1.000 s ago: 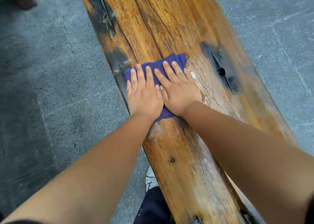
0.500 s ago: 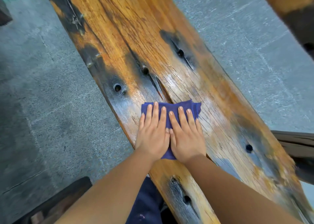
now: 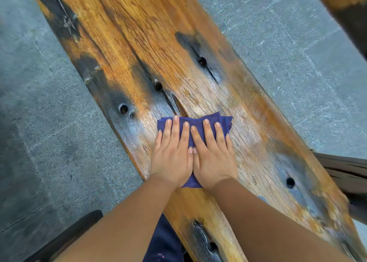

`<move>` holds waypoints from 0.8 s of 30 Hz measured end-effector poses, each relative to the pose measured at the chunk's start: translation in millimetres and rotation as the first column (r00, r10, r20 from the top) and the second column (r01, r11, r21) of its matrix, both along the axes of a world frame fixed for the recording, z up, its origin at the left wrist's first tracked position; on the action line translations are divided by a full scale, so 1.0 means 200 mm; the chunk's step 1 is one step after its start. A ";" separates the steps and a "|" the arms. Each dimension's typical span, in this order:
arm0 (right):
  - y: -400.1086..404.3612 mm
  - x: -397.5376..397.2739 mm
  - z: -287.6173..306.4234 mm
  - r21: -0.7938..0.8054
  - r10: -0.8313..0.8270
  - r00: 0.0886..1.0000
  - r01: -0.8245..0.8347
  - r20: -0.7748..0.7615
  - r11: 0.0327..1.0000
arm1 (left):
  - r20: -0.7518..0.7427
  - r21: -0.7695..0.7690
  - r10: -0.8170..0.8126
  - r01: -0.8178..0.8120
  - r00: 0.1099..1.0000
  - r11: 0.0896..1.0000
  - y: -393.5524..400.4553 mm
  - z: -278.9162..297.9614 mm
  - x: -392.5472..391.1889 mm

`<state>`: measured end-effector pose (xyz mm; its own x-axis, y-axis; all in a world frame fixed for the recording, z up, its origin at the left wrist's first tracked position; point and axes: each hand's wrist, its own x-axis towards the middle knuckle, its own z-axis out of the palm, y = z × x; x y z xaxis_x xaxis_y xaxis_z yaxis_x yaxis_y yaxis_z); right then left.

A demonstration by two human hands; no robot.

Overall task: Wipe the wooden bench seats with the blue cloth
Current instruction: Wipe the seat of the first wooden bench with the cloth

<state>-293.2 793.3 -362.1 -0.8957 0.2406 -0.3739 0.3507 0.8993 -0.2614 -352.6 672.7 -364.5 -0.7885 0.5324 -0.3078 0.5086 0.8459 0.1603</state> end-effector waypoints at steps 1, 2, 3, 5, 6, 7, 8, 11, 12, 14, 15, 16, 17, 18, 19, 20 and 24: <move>0.00 -0.04 0.00 -0.004 -0.031 1.000 0.031 -0.004 1.000 | 0.001 0.000 -0.012 0.012 1.000 1.000 0.01 0.00 -0.05; 0.00 -0.08 0.00 -0.010 -0.063 0.998 0.063 -0.011 0.998 | -0.001 0.000 -0.023 0.023 1.000 1.000 0.03 0.00 -0.11; 0.01 -0.12 0.00 -0.013 -0.092 0.996 0.092 -0.017 0.996 | -0.005 -0.001 -0.030 0.030 1.000 1.000 0.05 0.00 -0.16; 0.03 -0.23 0.00 -0.015 -0.129 0.991 0.128 -0.031 0.992 | -0.019 -0.006 -0.052 0.052 0.998 0.999 0.08 0.00 -0.28; 0.04 -0.29 0.00 -0.018 -0.137 0.990 0.137 -0.038 0.990 | -0.027 -0.004 -0.054 0.054 0.998 0.999 0.10 0.00 -0.34; 0.07 -0.37 -0.02 -0.021 -0.145 0.988 0.144 -0.045 0.989 | -0.030 0.002 -0.057 0.057 0.998 0.998 0.13 -0.01 -0.42; 0.10 -0.44 -0.02 -0.019 -0.141 0.988 0.140 -0.059 0.990 | -0.042 0.011 -0.051 0.051 0.998 0.999 0.15 0.00 -0.48; 0.20 -0.65 -0.02 0.004 -0.116 0.987 0.117 -0.111 0.993 | -0.062 0.043 -0.025 0.027 0.998 0.999 0.23 -0.01 -0.67; 0.23 -0.73 -0.03 0.011 -0.111 0.986 0.114 -0.124 0.993 | -0.067 0.048 -0.020 0.023 0.998 0.999 0.26 -0.02 -0.75; 0.29 -0.86 -0.04 0.040 -0.103 0.985 0.110 -0.142 0.993 | -0.084 0.048 -0.026 0.030 0.996 0.998 0.32 -0.02 -0.89; 0.32 -0.94 -0.04 0.053 -0.102 0.984 0.111 -0.143 0.992 | -0.090 0.049 -0.032 0.036 0.995 0.998 0.35 -0.03 -0.97; 0.34 -1.01 -0.04 0.064 -0.106 0.985 0.115 -0.139 0.991 | -0.090 0.054 -0.032 0.037 0.995 0.998 0.37 -0.03 -1.04; 0.37 -1.07 -0.04 0.077 -0.105 0.984 0.117 -0.143 0.990 | -0.092 0.057 -0.031 0.037 0.995 0.998 0.40 -0.03 -1.11; 0.39 -1.15 -0.04 0.091 -0.104 0.984 0.117 -0.142 0.989 | -0.095 0.061 -0.036 0.042 0.995 0.997 0.42 -0.04 -1.19; 0.42 -1.20 -0.04 0.104 -0.097 0.984 0.113 -0.150 0.988 | -0.107 0.063 -0.040 0.047 0.993 0.997 0.45 -0.04 -1.23; 0.44 -1.27 -0.04 0.114 -0.095 0.984 0.112 -0.150 0.987 | -0.113 0.065 -0.048 0.056 0.992 0.996 0.47 -0.04 -1.31; 0.51 -1.50 -0.03 0.121 -0.122 0.981 0.141 -0.153 0.982 | -0.125 0.071 -0.098 0.107 0.987 0.992 0.55 -0.05 -1.55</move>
<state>-592.3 894.7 -368.4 -0.8951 0.3984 -0.2001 0.4355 0.8774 -0.2012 -663.0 782.7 -373.6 -0.7572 0.6310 -0.1684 0.6118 0.7756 0.1555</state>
